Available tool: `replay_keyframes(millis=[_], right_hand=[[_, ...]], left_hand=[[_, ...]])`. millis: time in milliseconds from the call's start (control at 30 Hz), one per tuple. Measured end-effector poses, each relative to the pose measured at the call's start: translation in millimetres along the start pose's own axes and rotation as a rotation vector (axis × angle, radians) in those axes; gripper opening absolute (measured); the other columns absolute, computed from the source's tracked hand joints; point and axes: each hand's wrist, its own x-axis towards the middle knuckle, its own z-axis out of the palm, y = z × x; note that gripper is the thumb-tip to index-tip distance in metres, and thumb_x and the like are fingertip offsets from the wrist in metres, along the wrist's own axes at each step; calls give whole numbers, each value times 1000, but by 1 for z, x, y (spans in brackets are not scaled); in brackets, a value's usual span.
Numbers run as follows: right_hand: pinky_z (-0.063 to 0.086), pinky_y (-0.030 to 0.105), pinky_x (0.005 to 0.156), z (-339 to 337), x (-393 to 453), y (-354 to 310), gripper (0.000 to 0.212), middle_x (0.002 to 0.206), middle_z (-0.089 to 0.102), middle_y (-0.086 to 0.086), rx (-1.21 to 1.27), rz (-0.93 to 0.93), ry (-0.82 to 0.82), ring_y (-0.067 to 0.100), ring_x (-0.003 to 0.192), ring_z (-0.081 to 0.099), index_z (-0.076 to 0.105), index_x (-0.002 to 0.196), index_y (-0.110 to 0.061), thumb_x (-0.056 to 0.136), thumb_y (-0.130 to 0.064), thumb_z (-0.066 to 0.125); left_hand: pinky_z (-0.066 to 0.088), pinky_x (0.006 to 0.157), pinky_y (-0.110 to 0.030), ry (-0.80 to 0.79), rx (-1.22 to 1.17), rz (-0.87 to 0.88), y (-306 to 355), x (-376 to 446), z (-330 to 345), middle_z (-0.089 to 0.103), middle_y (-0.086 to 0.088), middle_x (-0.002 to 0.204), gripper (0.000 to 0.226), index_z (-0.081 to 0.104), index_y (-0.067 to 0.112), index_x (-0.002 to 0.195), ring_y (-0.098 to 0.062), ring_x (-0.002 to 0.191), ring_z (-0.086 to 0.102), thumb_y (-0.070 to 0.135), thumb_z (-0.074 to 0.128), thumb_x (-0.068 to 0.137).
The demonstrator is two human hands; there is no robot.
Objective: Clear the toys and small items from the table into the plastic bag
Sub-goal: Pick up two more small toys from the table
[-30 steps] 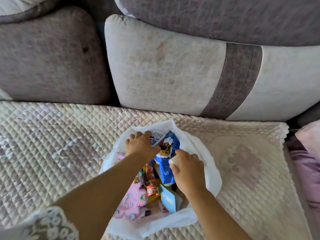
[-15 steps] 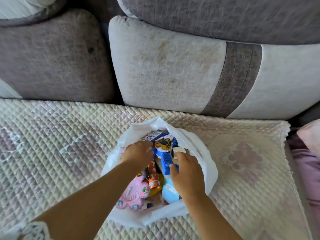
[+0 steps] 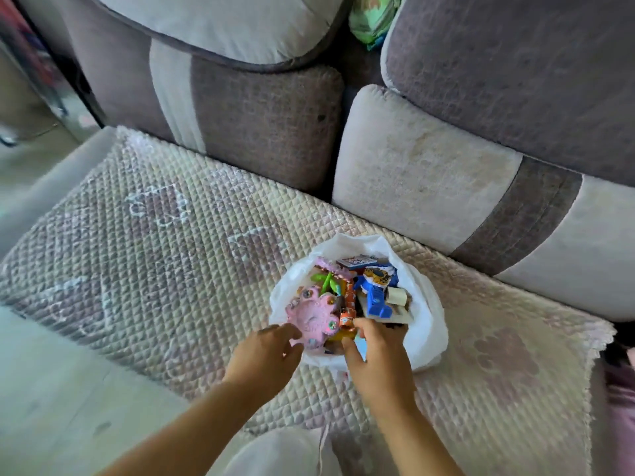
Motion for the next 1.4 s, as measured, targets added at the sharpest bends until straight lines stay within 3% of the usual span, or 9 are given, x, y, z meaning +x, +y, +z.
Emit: replay_keyframes(millis=[233, 400, 533, 667, 767, 867, 1033, 1267, 1400], right_hand=[[43, 26, 77, -6, -72, -42, 24, 101, 64, -7, -147, -194, -442, 13, 98, 56, 56, 106, -25, 90, -40, 46], [39, 21, 74, -1, -118, -74, 20, 89, 61, -10, -188, -325, -594, 8, 90, 56, 56, 98, -27, 88, -43, 49], [40, 18, 75, 12, -146, -106, 10, 77, 50, -12, -228, -387, -703, 6, 80, 49, 43, 88, -32, 90, -40, 50], [41, 20, 79, 34, -176, -143, 14, 89, 58, -12, -269, -486, -778, 9, 91, 55, 52, 98, -30, 91, -41, 49], [37, 20, 74, 55, -205, -175, 10, 81, 50, -14, -314, -610, -806, 7, 82, 48, 48, 95, -34, 91, -43, 49], [34, 19, 71, 79, -244, -209, 14, 83, 52, -13, -341, -735, -797, 5, 79, 45, 52, 98, -32, 90, -43, 50], [29, 13, 65, 118, -318, -262, 22, 82, 58, -11, -361, -866, -811, 4, 86, 58, 60, 104, -29, 87, -42, 56], [36, 18, 68, 178, -408, -310, 22, 72, 56, -9, -346, -976, -902, 5, 74, 53, 63, 102, -24, 84, -37, 61], [40, 22, 68, 208, -445, -333, 19, 67, 55, -10, -364, -1097, -956, 5, 69, 51, 62, 98, -25, 84, -38, 60]], left_hand=[[46, 75, -25, 89, -48, -218, -50, -135, -17, 64, 10, 104, 22, 59, 32, 108, -14, 96, 61, 39, 45, 92], [43, 74, -22, 163, -66, -443, -93, -239, -14, 62, 12, 107, 25, 55, 35, 112, -9, 98, 60, 43, 41, 93], [42, 78, -23, 221, -177, -638, -117, -315, 2, 60, 15, 105, 26, 53, 37, 115, -8, 102, 57, 45, 40, 93], [44, 75, -22, 320, -328, -790, -134, -377, 24, 59, 15, 94, 19, 57, 35, 105, -6, 91, 58, 42, 46, 91], [45, 71, -19, 408, -457, -895, -148, -418, 37, 60, 14, 87, 17, 59, 34, 101, -2, 79, 58, 43, 50, 89], [46, 72, -18, 479, -554, -961, -170, -461, 45, 63, 13, 85, 16, 60, 35, 99, 0, 78, 59, 42, 50, 89], [41, 66, -16, 589, -597, -1046, -213, -533, 53, 63, 14, 87, 16, 61, 32, 95, -1, 78, 56, 42, 50, 89], [39, 59, -19, 733, -642, -1191, -272, -622, 59, 58, 15, 79, 10, 57, 34, 88, -7, 73, 53, 39, 49, 90], [44, 66, -23, 802, -707, -1273, -292, -661, 70, 60, 14, 83, 15, 60, 31, 97, -9, 76, 55, 38, 48, 90]])
